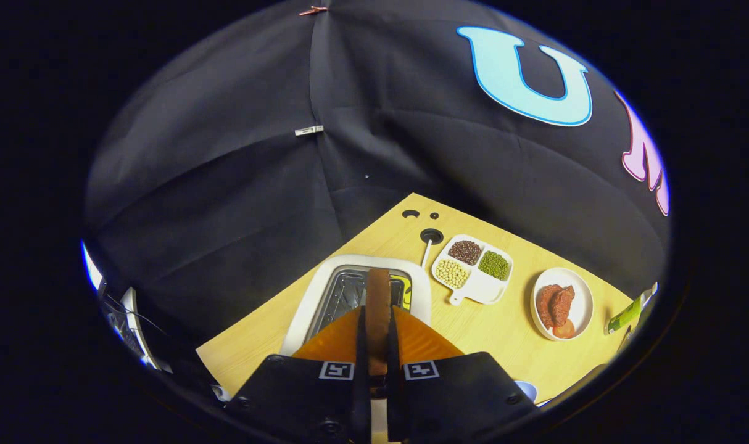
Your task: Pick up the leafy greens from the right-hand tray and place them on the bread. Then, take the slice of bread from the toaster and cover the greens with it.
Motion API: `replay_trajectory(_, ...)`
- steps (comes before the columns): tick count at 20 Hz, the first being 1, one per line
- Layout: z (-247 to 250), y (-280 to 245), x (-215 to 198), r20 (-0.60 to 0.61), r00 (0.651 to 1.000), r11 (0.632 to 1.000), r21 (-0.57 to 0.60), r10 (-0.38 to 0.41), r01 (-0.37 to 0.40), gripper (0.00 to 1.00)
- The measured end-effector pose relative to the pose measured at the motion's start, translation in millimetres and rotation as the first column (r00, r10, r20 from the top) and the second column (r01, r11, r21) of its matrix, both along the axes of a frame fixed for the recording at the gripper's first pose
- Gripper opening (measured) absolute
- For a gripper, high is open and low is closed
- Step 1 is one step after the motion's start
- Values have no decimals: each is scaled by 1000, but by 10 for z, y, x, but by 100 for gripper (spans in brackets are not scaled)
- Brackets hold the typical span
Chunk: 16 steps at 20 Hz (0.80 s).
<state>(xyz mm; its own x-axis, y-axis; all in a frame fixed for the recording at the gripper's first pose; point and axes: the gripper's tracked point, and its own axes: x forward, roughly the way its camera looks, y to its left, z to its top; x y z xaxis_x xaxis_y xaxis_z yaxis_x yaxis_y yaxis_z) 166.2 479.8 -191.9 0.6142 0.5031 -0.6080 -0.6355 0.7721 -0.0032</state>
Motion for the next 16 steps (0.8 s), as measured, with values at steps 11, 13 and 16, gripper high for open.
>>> replay_trajectory(11,1031,-488,-21,72,996,985,168,-44,31,14)
replay_trajectory(13,1179,-691,-10,75,995,981,185,-67,52,14)
replay_trajectory(16,1260,-954,-50,60,992,967,236,-111,94,14)
